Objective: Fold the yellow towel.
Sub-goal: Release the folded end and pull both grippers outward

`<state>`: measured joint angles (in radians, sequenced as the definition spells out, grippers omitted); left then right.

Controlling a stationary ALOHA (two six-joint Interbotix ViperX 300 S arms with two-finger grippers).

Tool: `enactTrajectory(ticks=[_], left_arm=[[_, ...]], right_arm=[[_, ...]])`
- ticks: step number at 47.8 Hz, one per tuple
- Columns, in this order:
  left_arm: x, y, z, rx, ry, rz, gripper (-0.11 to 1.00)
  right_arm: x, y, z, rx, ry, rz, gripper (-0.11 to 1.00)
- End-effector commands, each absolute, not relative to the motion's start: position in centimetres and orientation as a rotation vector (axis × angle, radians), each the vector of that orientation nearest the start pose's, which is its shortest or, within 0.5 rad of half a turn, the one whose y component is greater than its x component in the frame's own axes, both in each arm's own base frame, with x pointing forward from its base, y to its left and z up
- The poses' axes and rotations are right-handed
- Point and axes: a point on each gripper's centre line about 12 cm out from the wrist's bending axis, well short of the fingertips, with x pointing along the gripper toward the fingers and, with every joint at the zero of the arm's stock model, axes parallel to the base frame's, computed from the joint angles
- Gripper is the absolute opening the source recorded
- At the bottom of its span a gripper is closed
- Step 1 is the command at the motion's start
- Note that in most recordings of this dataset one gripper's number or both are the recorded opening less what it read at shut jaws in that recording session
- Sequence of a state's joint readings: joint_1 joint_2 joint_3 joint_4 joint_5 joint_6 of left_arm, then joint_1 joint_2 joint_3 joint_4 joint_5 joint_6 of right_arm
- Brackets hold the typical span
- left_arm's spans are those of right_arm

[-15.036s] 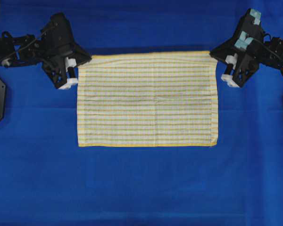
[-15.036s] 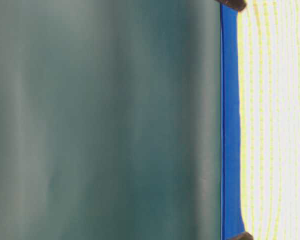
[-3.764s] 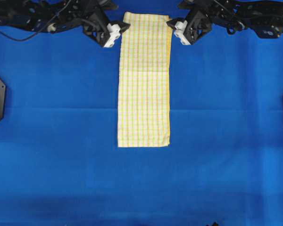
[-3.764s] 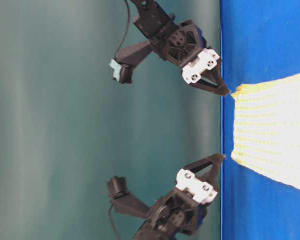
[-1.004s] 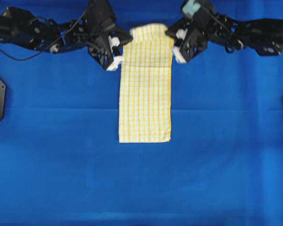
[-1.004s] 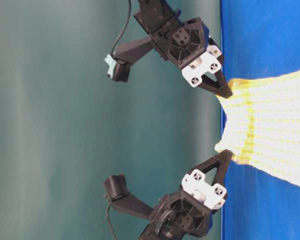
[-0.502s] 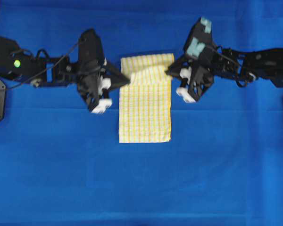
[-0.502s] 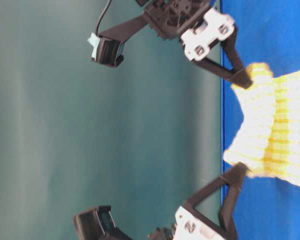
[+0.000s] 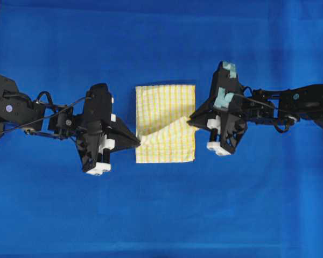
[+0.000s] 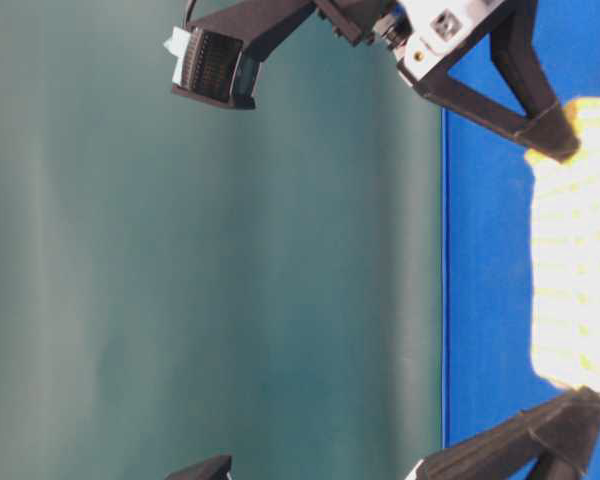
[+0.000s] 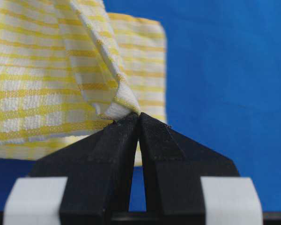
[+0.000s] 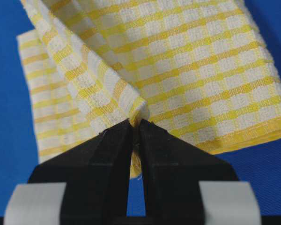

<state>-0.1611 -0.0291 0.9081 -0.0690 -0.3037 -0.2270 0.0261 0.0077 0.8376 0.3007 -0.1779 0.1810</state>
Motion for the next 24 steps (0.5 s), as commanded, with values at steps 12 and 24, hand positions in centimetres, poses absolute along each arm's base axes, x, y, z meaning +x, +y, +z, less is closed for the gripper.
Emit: enactTrajectory(ticks=[12, 24], left_arm=[[34.1, -5.9, 13.1, -0.226, 0.59, -0.068, 0.01], [34.2, -6.0, 12.0, -0.222, 0.618, -0.064, 0.01]], right_arm=[[35.5, 0.5, 13.9, 0.427, 0.622, -0.171, 0.04], [35.6, 1.7, 13.6, 0.417, 0.635, -0.142, 0.04]])
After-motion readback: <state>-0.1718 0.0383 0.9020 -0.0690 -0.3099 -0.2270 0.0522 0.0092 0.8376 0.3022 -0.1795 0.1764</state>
